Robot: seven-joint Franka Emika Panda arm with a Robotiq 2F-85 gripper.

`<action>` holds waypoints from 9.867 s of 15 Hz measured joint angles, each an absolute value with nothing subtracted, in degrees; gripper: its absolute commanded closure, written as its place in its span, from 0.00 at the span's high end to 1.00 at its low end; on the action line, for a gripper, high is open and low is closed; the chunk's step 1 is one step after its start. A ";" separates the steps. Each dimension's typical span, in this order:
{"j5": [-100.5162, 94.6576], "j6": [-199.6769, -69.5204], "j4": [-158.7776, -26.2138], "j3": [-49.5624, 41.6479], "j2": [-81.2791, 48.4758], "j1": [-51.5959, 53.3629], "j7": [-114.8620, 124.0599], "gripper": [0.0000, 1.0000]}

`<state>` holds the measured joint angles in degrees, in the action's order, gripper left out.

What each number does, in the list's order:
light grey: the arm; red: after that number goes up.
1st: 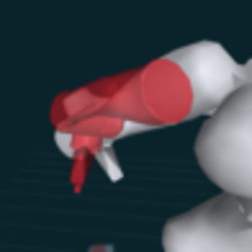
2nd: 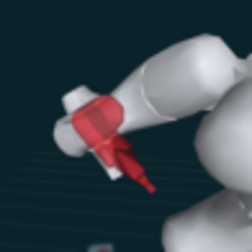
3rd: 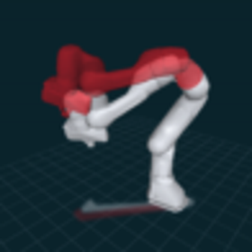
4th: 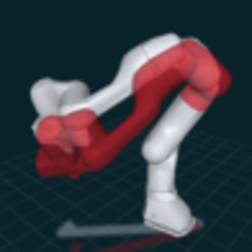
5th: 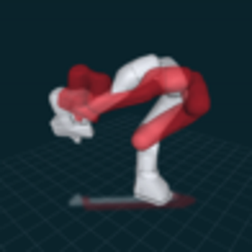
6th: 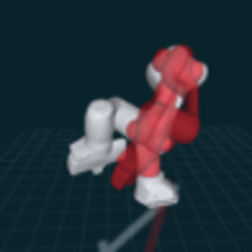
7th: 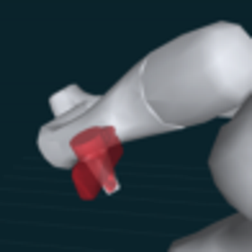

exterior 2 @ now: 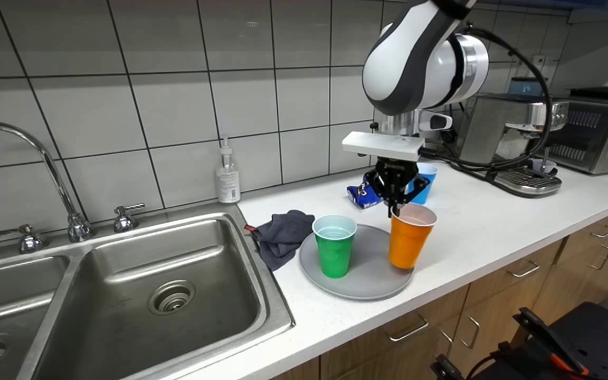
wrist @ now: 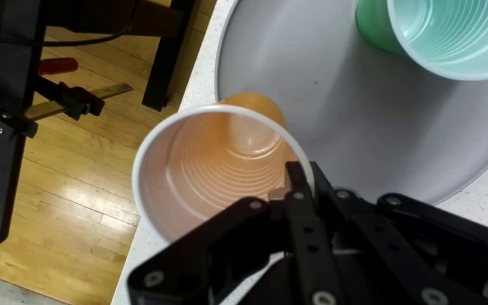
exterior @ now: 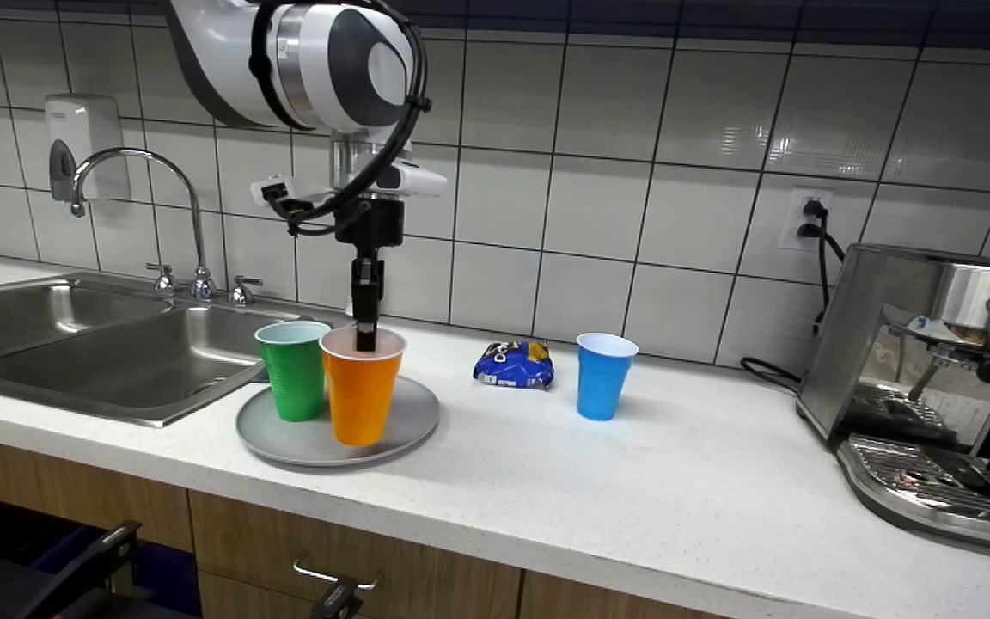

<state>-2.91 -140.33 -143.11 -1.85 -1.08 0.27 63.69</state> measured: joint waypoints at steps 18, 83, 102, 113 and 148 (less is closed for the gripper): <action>-3.09 -140.96 -139.76 -1.32 -6.98 1.62 73.56 0.01; -1.85 -140.06 -114.10 -12.72 -19.90 -7.81 41.75 1.00; -1.86 -140.17 -113.33 -12.79 -20.79 -7.45 41.75 1.00; -0.58 -139.48 -104.57 -12.69 -27.56 -7.43 41.66 1.00; 1.00 -129.24 -76.39 -13.30 -48.35 -10.69 40.25 0.00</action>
